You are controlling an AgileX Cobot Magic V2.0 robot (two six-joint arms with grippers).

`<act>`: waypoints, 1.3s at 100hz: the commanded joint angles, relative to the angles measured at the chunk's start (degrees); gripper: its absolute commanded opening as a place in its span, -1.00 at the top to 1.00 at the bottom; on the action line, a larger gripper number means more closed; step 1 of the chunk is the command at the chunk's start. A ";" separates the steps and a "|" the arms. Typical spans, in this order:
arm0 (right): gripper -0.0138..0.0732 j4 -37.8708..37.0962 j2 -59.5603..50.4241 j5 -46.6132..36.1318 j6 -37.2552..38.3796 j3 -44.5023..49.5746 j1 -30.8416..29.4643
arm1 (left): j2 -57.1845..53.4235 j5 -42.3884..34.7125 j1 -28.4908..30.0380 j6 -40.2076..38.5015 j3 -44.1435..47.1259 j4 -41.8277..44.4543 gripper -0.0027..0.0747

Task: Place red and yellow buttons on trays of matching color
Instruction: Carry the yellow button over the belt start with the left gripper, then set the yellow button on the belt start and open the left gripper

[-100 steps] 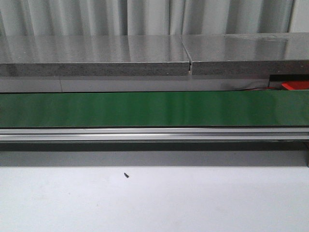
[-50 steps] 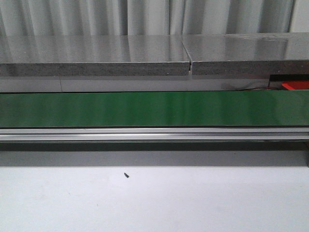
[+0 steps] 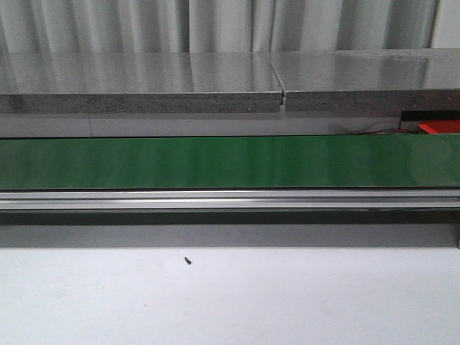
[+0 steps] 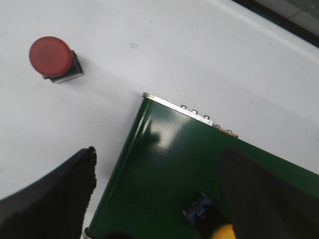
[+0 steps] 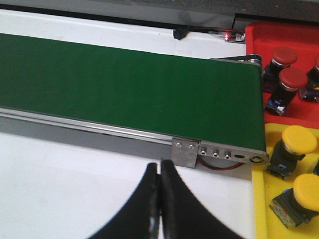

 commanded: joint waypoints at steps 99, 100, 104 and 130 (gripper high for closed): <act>0.84 0.06 0.08 -3.89 -0.64 -1.65 0.06 | 17.20 -18.78 6.15 -1.40 -4.85 1.26 -0.34; 0.84 0.06 0.08 -3.89 -0.64 -1.65 0.06 | 17.38 -19.19 6.15 -1.40 -4.85 1.10 -0.34; 0.84 0.06 0.08 -3.89 -0.64 -1.65 0.06 | 17.96 -20.04 6.15 -1.40 -4.85 1.07 -0.34; 0.84 0.06 0.08 -3.89 -0.64 -1.65 0.06 | 20.24 -23.49 6.15 -1.40 -4.85 0.70 -0.23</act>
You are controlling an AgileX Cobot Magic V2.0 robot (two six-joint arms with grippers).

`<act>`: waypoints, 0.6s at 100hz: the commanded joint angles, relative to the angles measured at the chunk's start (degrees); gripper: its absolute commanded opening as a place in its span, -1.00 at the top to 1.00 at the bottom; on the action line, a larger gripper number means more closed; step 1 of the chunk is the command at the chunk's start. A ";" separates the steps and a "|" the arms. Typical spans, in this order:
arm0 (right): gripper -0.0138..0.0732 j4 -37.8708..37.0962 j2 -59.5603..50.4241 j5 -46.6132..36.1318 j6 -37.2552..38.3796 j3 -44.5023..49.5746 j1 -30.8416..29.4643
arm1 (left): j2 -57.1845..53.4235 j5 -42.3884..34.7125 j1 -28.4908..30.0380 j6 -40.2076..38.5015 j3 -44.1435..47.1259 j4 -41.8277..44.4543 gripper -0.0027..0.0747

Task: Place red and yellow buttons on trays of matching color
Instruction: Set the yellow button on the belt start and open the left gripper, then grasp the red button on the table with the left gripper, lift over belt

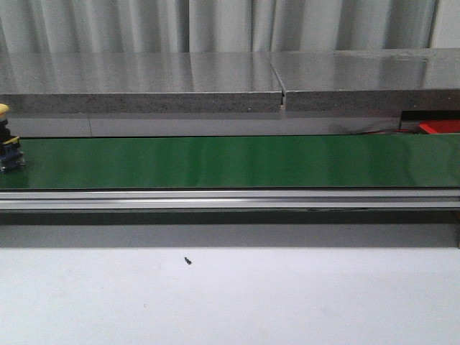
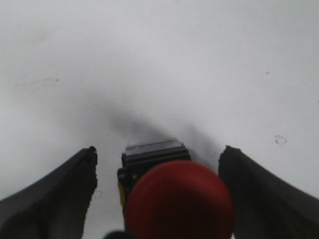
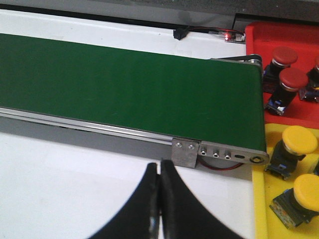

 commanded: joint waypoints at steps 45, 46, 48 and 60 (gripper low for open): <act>0.84 0.06 0.08 -3.89 -0.64 -1.65 0.06 | -5.20 -1.12 0.22 -0.53 -1.67 -1.14 0.50; 0.84 0.06 0.08 -3.89 -0.64 -1.65 0.06 | -5.52 -0.84 0.22 -0.53 -1.67 -1.14 0.50; 0.84 0.06 0.08 -3.89 -0.64 -1.65 0.06 | -5.81 -0.52 0.22 -0.24 -1.67 -1.14 0.50; 0.84 0.06 0.08 -3.89 -0.64 -1.65 0.06 | -8.59 3.48 -0.02 0.41 -1.55 -1.04 0.50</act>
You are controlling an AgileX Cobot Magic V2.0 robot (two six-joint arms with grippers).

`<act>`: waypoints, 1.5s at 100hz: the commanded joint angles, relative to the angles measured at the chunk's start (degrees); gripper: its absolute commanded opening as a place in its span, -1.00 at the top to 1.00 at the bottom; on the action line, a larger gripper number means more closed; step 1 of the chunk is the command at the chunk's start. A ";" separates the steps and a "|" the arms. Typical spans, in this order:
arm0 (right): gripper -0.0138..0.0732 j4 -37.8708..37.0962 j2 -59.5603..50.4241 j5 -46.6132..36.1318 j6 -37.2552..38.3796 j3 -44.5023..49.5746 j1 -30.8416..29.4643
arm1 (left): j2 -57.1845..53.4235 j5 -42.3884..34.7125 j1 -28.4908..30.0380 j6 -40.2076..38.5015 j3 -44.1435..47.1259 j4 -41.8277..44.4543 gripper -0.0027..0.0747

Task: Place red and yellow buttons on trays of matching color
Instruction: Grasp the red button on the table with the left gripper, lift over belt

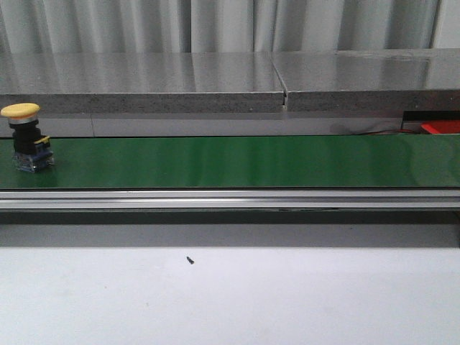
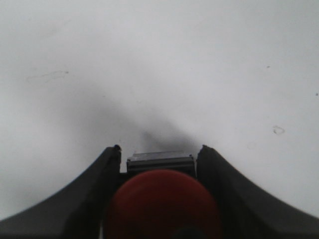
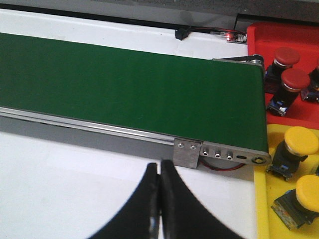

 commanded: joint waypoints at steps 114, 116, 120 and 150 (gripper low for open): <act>0.84 0.06 0.08 -3.89 -0.64 -1.65 0.06 | -32.17 -6.00 -10.99 2.16 32.29 -0.29 0.49; 0.84 0.06 0.08 -3.89 -0.64 -1.65 0.06 | -32.17 -6.04 -10.99 2.16 32.45 -0.29 0.48; 0.84 0.06 0.08 -3.89 -0.64 -1.65 0.06 | -32.17 -6.04 -10.99 2.60 32.62 -0.29 0.45; 0.84 0.06 0.08 -3.89 -0.64 -1.65 0.06 | -32.17 -5.92 -10.99 3.35 32.62 -1.63 -0.46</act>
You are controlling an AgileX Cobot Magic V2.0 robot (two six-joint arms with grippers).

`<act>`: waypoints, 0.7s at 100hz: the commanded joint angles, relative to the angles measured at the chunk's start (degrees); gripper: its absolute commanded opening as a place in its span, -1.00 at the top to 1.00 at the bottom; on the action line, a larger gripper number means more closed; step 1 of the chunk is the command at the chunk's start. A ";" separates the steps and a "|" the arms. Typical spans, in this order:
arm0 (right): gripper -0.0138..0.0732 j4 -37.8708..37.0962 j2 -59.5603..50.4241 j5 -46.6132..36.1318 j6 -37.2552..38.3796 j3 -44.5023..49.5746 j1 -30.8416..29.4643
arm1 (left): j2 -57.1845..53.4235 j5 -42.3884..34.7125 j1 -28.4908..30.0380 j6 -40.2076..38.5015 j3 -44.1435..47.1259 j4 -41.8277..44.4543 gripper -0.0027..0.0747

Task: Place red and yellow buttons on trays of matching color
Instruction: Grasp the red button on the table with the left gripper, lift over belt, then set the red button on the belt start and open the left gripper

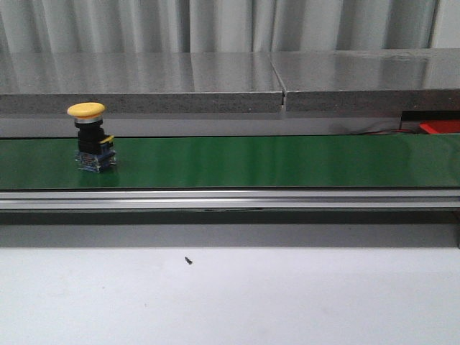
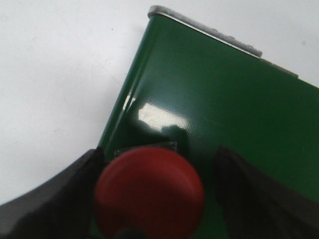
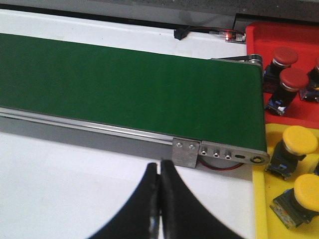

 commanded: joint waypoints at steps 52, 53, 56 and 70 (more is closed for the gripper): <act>0.84 0.06 0.08 -3.89 -0.60 -1.65 0.06 | -13.14 -6.00 -4.55 6.50 -1.43 -2.74 -0.19; 0.84 0.06 0.08 -3.89 -0.60 -1.65 0.06 | -13.32 -6.00 -4.73 6.48 -1.43 -2.74 -0.14; 0.84 0.06 0.08 -3.89 -0.60 -1.65 0.06 | -13.98 -6.00 -5.51 6.63 -1.43 -2.74 -0.04; 0.84 0.06 0.08 -3.89 -0.60 -1.65 0.06 | -16.76 -6.03 -9.99 6.72 -1.43 -2.74 0.66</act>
